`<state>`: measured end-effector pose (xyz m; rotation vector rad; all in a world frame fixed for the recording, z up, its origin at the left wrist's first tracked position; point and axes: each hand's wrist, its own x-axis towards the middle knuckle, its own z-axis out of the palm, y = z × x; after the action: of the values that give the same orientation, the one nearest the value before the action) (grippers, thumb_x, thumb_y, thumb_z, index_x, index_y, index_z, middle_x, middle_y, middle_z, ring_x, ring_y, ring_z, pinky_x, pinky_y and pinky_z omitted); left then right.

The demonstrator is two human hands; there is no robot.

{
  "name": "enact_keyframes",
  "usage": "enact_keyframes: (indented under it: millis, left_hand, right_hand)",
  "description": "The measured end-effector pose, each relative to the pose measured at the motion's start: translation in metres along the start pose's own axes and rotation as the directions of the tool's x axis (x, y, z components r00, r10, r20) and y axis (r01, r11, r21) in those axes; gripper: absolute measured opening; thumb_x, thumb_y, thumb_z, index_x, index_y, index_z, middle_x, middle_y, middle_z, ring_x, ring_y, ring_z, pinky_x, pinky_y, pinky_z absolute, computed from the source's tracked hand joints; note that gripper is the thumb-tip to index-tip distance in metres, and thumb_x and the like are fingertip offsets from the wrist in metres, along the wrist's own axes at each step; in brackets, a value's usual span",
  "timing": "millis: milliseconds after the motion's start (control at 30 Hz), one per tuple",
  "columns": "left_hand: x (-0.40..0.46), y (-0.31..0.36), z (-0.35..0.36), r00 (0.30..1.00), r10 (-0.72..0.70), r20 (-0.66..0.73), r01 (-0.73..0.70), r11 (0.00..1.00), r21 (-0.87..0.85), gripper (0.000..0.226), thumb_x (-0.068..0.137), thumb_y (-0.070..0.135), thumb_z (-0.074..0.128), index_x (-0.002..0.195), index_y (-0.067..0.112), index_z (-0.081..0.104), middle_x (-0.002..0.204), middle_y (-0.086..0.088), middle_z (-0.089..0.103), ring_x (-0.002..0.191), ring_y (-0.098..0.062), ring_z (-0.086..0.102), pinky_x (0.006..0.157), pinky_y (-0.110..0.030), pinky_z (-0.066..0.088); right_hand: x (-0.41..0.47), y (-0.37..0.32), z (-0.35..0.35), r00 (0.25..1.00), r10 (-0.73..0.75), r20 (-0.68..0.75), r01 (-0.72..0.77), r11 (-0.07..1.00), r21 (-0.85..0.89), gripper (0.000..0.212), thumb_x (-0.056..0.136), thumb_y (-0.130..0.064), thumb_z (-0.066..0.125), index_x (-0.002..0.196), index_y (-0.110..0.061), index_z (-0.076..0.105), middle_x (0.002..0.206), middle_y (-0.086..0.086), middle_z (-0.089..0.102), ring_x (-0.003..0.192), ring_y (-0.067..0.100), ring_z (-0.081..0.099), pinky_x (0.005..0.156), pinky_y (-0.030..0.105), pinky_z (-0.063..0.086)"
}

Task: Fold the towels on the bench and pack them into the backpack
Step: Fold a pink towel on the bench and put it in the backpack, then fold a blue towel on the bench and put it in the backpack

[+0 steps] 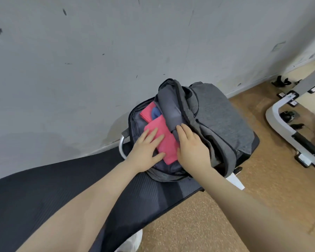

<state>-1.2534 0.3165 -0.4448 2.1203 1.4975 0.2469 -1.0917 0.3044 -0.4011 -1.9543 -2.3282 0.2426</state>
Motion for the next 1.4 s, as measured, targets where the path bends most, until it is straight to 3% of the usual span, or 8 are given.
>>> enact_keyframes:
  millis: [167, 333, 467, 633, 767, 900, 1100, 1400]
  left_hand:
    - [-0.015, 0.032, -0.089, 0.985, -0.051, 0.162, 0.063, 0.996, -0.067, 0.030, 0.094, 0.017, 0.047, 0.119, 0.006, 0.059, 0.122, -0.010, 0.059, 0.115, -0.024, 0.051, 0.099, -0.028, 0.035]
    - [-0.013, 0.098, -0.190, 0.953, -0.052, 0.300, 0.066, 0.997, -0.037, 0.030, 0.094, 0.020, 0.045, 0.120, 0.010, 0.057, 0.121, -0.007, 0.062, 0.107, -0.019, 0.057, 0.091, -0.026, 0.041]
    - [-0.008, 0.166, -0.255, 0.925, 0.059, 0.377, -0.036, 0.997, -0.067, 0.034, 0.095, 0.021, 0.046, 0.126, 0.011, 0.053, 0.127, -0.005, 0.058, 0.113, -0.018, 0.055, 0.093, -0.023, 0.038]
    - [0.028, 0.245, -0.287, 0.908, 0.210, 0.362, -0.205, 0.977, -0.054, 0.033, 0.094, 0.023, 0.047, 0.124, 0.012, 0.054, 0.130, -0.004, 0.055, 0.112, -0.019, 0.054, 0.095, -0.026, 0.037]
    - [0.054, 0.329, -0.269, 0.849, 0.367, 0.381, -0.357, 0.929, -0.099, 0.033, 0.096, 0.023, 0.044, 0.126, 0.015, 0.053, 0.133, -0.001, 0.052, 0.117, -0.017, 0.050, 0.094, -0.022, 0.035]
    - [0.078, 0.427, -0.221, 0.773, 0.459, 0.437, -0.427, 0.887, -0.175, 0.033, 0.096, 0.023, 0.044, 0.127, 0.016, 0.052, 0.134, -0.001, 0.051, 0.121, -0.016, 0.048, 0.096, -0.024, 0.037]
    - [0.102, 0.578, -0.151, 0.724, 0.532, 0.440, -0.494, 0.844, -0.209, 0.032, 0.095, 0.025, 0.046, 0.126, 0.019, 0.053, 0.133, 0.001, 0.052, 0.121, -0.013, 0.047, 0.088, -0.020, 0.035]
    - [0.152, 0.737, -0.092, 0.822, 0.467, 0.326, -0.420, 0.884, -0.207, 0.033, 0.095, 0.020, 0.044, 0.126, 0.015, 0.052, 0.131, -0.005, 0.051, 0.107, -0.017, 0.053, 0.084, -0.025, 0.042]
  right_hand:
    - [-0.004, -0.018, -0.060, 0.920, 0.040, 0.390, -0.029, 0.999, -0.034, 0.073, 0.091, -0.016, 0.047, 0.149, -0.009, 0.002, 0.158, 0.010, -0.004, 0.142, 0.027, 0.015, 0.111, 0.034, 0.027]
    - [-0.006, -0.030, -0.184, 0.851, -0.043, 0.523, 0.037, 0.999, 0.020, 0.031, 0.092, -0.016, 0.041, 0.121, -0.005, 0.047, 0.120, 0.017, 0.054, 0.109, 0.034, 0.052, 0.081, 0.037, 0.043]
    - [-0.022, -0.016, -0.275, 0.781, -0.002, 0.624, -0.032, 0.999, 0.043, 0.022, 0.093, -0.014, 0.039, 0.102, -0.001, 0.054, 0.080, 0.010, 0.054, 0.077, 0.028, 0.049, 0.061, 0.033, 0.039]
    - [-0.050, 0.035, -0.338, 0.845, 0.243, 0.476, -0.318, 0.945, 0.081, 0.017, 0.093, -0.012, 0.038, 0.094, -0.001, 0.052, 0.084, 0.012, 0.054, 0.073, 0.026, 0.046, 0.063, 0.032, 0.034]
    - [-0.102, 0.096, -0.360, 0.806, 0.429, 0.407, -0.506, 0.857, 0.099, 0.026, 0.093, -0.017, 0.040, 0.108, -0.008, 0.058, 0.106, 0.012, 0.065, 0.096, 0.033, 0.060, 0.079, 0.042, 0.051]
    - [-0.161, 0.177, -0.389, 0.753, 0.596, 0.280, -0.650, 0.740, 0.174, 0.026, 0.095, -0.023, 0.044, 0.115, -0.015, 0.058, 0.112, 0.005, 0.062, 0.099, 0.023, 0.058, 0.082, 0.033, 0.049]
    - [-0.236, 0.310, -0.430, 0.696, 0.689, 0.200, -0.717, 0.659, 0.225, 0.025, 0.093, -0.021, 0.045, 0.111, -0.014, 0.062, 0.112, 0.006, 0.064, 0.099, 0.023, 0.059, 0.086, 0.035, 0.050]
    - [-0.271, 0.479, -0.480, 0.690, 0.720, 0.077, -0.708, 0.647, 0.283, 0.026, 0.093, -0.022, 0.044, 0.111, -0.012, 0.060, 0.113, 0.009, 0.064, 0.104, 0.026, 0.057, 0.089, 0.037, 0.047]
